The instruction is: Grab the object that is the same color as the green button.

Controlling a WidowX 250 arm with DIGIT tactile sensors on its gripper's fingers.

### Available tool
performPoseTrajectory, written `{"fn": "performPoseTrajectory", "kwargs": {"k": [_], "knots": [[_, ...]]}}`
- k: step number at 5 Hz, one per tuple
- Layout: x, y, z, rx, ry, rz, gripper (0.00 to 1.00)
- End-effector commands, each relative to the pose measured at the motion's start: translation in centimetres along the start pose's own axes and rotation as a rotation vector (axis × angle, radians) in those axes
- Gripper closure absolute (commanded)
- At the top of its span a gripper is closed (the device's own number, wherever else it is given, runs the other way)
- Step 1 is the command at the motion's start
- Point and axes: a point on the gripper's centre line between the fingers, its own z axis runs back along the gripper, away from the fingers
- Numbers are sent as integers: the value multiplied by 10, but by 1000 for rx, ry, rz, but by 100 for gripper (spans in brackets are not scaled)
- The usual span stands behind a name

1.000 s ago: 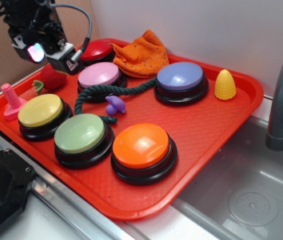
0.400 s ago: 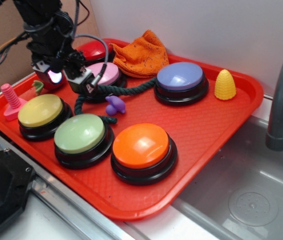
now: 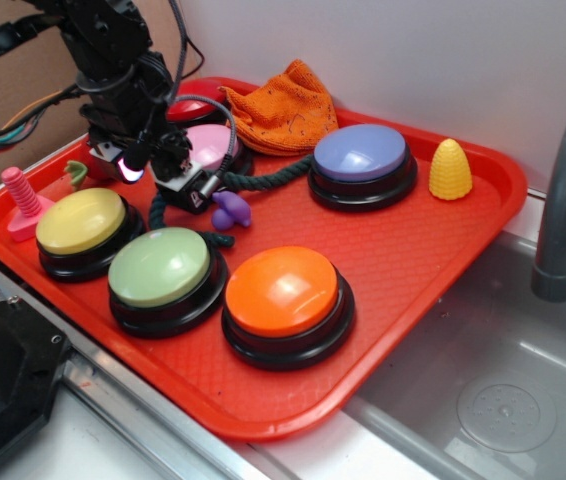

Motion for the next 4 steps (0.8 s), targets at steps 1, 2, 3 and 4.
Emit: {"fn": "performPoseTrajectory", "kwargs": {"k": [1, 2, 3, 4], "knots": [[-1, -2, -8, 39, 2, 9, 0], [-1, 1, -17, 44, 18, 34, 0], [0, -3, -18, 60, 15, 26, 100], [0, -1, -11, 53, 10, 34, 100]]}}
